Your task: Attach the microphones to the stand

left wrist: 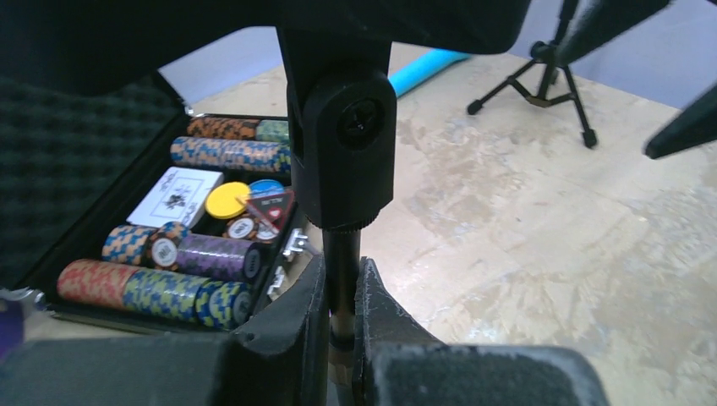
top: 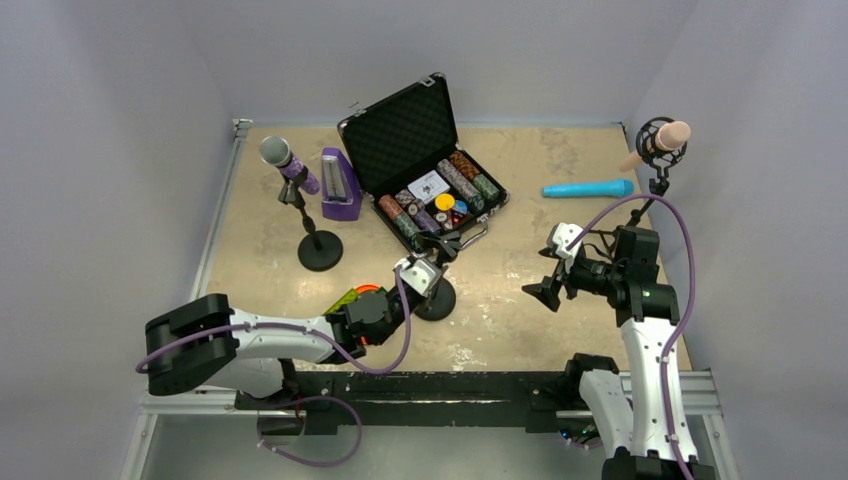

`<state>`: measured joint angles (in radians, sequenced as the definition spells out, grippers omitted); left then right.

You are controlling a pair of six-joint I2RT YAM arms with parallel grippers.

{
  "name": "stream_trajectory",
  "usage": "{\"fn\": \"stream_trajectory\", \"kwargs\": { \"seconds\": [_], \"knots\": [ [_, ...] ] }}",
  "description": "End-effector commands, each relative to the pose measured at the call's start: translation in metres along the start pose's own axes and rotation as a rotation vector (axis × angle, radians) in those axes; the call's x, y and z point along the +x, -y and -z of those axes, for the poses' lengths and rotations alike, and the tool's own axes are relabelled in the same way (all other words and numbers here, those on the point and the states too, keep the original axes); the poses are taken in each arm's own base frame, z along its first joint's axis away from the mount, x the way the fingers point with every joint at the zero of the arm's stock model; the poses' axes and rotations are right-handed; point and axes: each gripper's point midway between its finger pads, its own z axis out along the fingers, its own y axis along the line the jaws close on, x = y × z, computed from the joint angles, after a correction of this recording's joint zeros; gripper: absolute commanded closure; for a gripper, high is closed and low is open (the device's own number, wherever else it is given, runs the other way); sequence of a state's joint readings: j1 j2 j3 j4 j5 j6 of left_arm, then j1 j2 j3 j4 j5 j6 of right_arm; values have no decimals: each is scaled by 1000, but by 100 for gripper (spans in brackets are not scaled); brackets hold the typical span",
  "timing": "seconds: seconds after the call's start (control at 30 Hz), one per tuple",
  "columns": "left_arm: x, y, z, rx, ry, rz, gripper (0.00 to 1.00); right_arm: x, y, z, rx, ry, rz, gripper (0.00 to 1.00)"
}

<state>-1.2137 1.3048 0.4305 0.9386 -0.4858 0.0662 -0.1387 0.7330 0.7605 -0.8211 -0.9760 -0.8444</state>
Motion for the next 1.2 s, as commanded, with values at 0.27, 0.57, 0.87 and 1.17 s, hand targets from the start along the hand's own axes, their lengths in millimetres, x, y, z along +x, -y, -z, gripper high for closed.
{"fn": "stream_trajectory", "kwargs": {
  "seconds": [0.27, 0.57, 0.87, 1.17],
  "knots": [
    [-9, -40, -17, -206, 43, 117, 100, 1, 6, -1, 15, 3, -6, 15],
    [-4, -37, 1, -166, -6, 203, 41, 1, 6, -2, 17, 2, -10, 15],
    [-8, -13, 57, 86, -131, 258, 13, -3, 11, 2, 38, -3, 10, 15],
    [-40, -62, 133, 58, -313, 96, 0, 1, 24, -5, -130, -117, -52, 3]
  ]
}}
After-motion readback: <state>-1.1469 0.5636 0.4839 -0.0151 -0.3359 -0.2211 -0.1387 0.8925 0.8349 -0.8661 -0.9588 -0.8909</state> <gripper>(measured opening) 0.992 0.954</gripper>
